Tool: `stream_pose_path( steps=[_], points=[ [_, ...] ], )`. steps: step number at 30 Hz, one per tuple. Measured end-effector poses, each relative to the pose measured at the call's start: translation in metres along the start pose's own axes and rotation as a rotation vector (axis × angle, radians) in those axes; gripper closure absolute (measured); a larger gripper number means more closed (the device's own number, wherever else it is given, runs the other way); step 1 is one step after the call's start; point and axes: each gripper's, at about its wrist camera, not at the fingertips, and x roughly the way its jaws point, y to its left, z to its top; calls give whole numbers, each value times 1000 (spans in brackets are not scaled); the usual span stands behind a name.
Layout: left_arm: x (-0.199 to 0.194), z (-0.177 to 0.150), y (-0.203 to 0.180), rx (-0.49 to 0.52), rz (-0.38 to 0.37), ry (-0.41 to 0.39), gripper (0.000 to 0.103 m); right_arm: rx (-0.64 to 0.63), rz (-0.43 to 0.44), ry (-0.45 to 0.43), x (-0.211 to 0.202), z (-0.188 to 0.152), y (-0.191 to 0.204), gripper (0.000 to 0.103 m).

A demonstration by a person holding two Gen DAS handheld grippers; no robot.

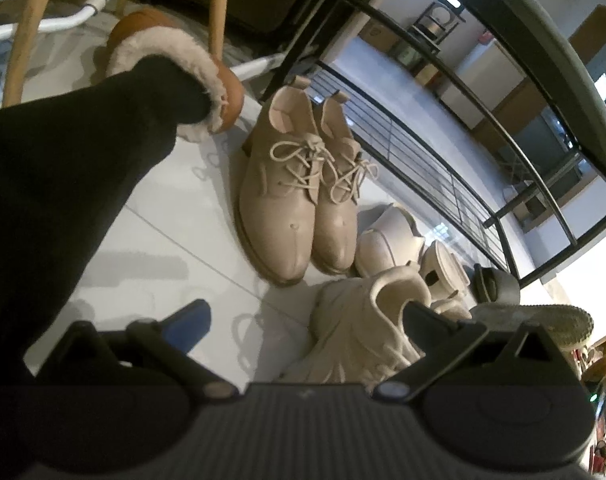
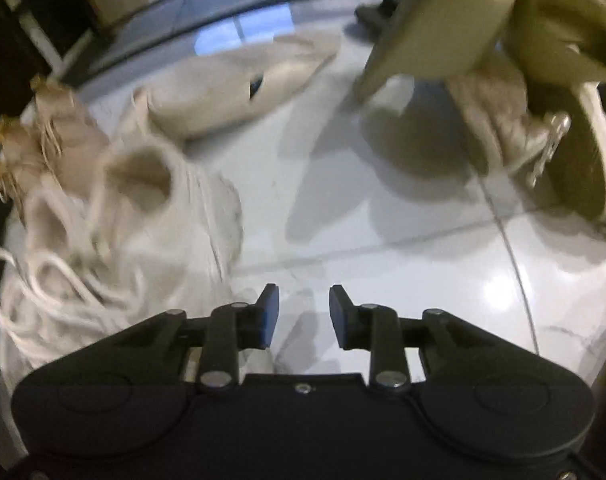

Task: Organize scattered shoes

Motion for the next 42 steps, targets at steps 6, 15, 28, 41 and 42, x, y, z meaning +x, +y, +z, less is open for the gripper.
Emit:
stream_pose_path(
  steps=[6,15,28,41,42],
  points=[
    [-3,0,-1,2,-3,-18,1,-101,-8,1,5,0,26,92],
    [-1,1,1,-10,3,-13,1,-279,-67,3,4,-11,65,99],
    [-1,0,3,-30,13,-9,1,-354,-3,-12,11,-13,83,99],
    [-1,-2,-2,-17,33,-10,1,-425,30,-49,25,4,117,100],
    [-2,-3,-2,-13,37,-11,1,-426,38,-43,26,3,117,100]
  ],
)
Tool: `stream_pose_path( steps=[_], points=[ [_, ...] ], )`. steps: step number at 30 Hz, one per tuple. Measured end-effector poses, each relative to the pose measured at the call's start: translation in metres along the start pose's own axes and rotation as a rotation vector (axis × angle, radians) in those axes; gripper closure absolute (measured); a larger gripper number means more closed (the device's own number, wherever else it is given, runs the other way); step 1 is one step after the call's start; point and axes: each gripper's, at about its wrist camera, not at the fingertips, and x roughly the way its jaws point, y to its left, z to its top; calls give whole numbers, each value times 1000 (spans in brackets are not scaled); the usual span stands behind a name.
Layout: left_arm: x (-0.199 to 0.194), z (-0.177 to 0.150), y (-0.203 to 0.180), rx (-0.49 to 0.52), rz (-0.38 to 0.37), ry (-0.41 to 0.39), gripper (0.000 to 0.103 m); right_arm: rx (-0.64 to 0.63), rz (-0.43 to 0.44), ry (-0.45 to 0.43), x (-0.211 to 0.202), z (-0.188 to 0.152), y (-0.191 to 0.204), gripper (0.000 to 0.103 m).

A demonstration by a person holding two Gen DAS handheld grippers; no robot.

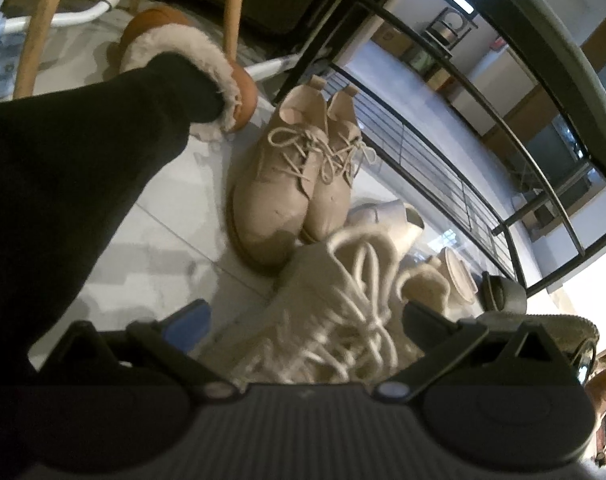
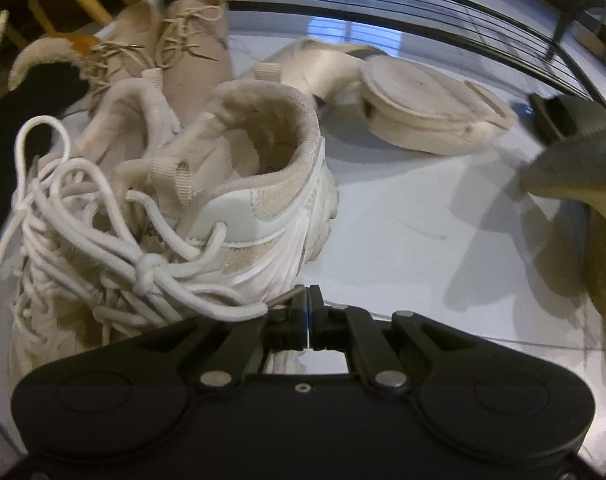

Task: Organize scattered shoes
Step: 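Move the right gripper back toward the pile of slides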

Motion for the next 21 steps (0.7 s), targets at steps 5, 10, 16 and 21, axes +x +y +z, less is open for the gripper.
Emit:
stream_pose_path(
  steps=[5,10,16,21],
  points=[
    [-2,0,3,-12,18,-7,1,64,49,19,-5,-5,-26,59],
    [1,-1,-1,11,27,4,1,229,150,-95,-53,-26,-97,0],
    [5,-6,-31,183,92,-27,1,730,451,-214,-111,-95,-221,0],
    [21,-24,-94,506,61,-89,1,1102,606,-376,-129,-175,-289,0]
  ],
)
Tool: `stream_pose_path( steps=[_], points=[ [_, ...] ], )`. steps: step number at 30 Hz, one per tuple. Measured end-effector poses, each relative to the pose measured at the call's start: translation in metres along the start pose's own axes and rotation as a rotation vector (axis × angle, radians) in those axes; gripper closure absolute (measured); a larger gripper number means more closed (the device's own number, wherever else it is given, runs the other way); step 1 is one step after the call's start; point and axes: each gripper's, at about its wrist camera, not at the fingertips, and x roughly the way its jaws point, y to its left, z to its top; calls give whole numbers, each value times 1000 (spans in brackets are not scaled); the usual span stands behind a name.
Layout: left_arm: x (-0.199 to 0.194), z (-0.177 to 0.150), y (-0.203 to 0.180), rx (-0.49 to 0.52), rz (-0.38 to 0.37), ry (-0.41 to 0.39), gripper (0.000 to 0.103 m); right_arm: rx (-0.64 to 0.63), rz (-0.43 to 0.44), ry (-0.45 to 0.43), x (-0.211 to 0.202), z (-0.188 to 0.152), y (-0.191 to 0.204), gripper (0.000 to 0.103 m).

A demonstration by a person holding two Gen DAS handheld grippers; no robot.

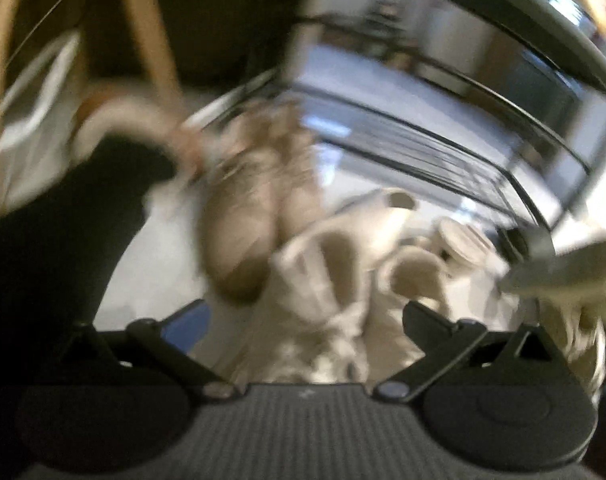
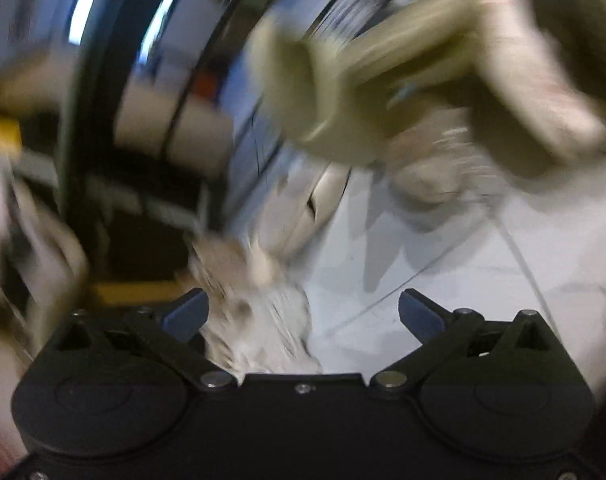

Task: Organize scattered shoes
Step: 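Move the right gripper back toward the pile of slides, then close the left gripper on a beige slip-on mule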

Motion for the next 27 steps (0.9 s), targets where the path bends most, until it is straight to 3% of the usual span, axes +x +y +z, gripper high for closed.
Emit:
stream_pose_path(
  steps=[3,6,8,13,16,22,27],
  points=[
    [17,10,-42,122,-37,-22,1,213,123,-94,-22,8,-41,0],
    [45,17,-96,346,-56,-65,1,268,236,-158,-26,19,-55,0],
    [65,22,-131,496,-67,-91,1,264,258,-147,-21,24,-58,0],
    [117,13,-197,885,-7,-56,1,262,292,-83,-7,35,-61,0],
    [149,-1,-220,1028,42,-45,1,264,339,-51,-6,38,-61,0],
    [204,-3,-235,1076,83,15,1,277,409,-20,-14,41,-65,0],
    [234,13,-239,975,93,91,1,282,447,6,-11,46,-66,0]
  ],
)
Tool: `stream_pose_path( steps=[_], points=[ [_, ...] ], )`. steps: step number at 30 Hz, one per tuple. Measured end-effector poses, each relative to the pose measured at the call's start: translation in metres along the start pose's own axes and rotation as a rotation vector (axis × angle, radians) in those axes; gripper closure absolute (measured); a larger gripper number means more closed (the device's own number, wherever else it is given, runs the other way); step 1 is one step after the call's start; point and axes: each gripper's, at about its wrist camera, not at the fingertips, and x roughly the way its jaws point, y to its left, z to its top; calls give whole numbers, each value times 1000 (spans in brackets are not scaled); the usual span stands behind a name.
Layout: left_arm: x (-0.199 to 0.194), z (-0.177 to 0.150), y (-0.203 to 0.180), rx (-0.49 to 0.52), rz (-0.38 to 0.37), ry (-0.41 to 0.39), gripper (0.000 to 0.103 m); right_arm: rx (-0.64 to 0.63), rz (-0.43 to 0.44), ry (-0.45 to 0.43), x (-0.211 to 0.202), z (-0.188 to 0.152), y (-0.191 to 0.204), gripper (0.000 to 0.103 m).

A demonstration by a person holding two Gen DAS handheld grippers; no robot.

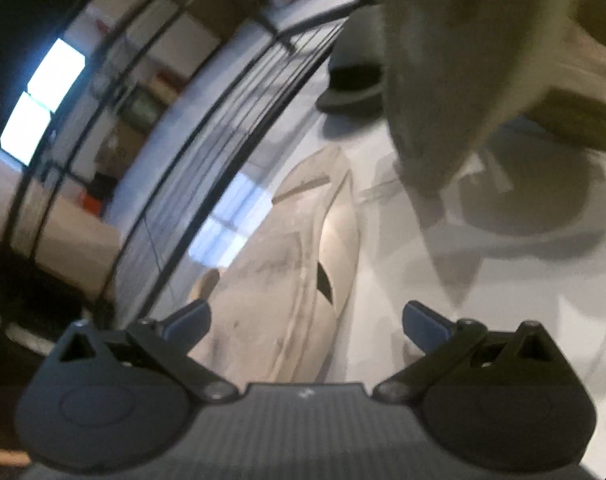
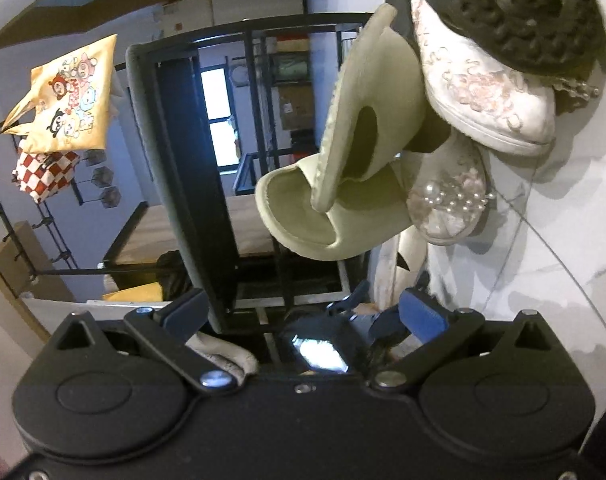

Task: Organize scattered shoes
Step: 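Close the left gripper on a beige slip-on mule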

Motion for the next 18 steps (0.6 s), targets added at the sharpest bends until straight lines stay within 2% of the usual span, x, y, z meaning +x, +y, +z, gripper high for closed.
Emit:
stream_pose_path(
  steps=[2,4,5,7,8,9,13,14,18],
  points=[
    [9,4,-2,6,21,35,1,4,0,5,1,1,0,0],
    [25,8,-10,55,112,96,0,8,-4,1,2,2,-1,0],
    [25,11,-11,54,116,99,1,10,-8,-3,3,3,-1,0],
    [31,15,-4,16,100,118,1,15,-16,3,5,4,-2,0],
    [31,16,2,-11,79,127,6,15,-18,10,5,4,-2,0],
    [31,16,7,-37,59,134,16,16,-16,16,5,4,-2,0],
    [23,6,28,-122,17,145,25,19,-2,26,5,4,-3,0],
    [20,3,34,-156,-1,147,32,20,-1,29,5,4,-3,0],
    [5,-6,48,-257,-82,154,37,23,-7,39,6,3,-4,0]
  ],
)
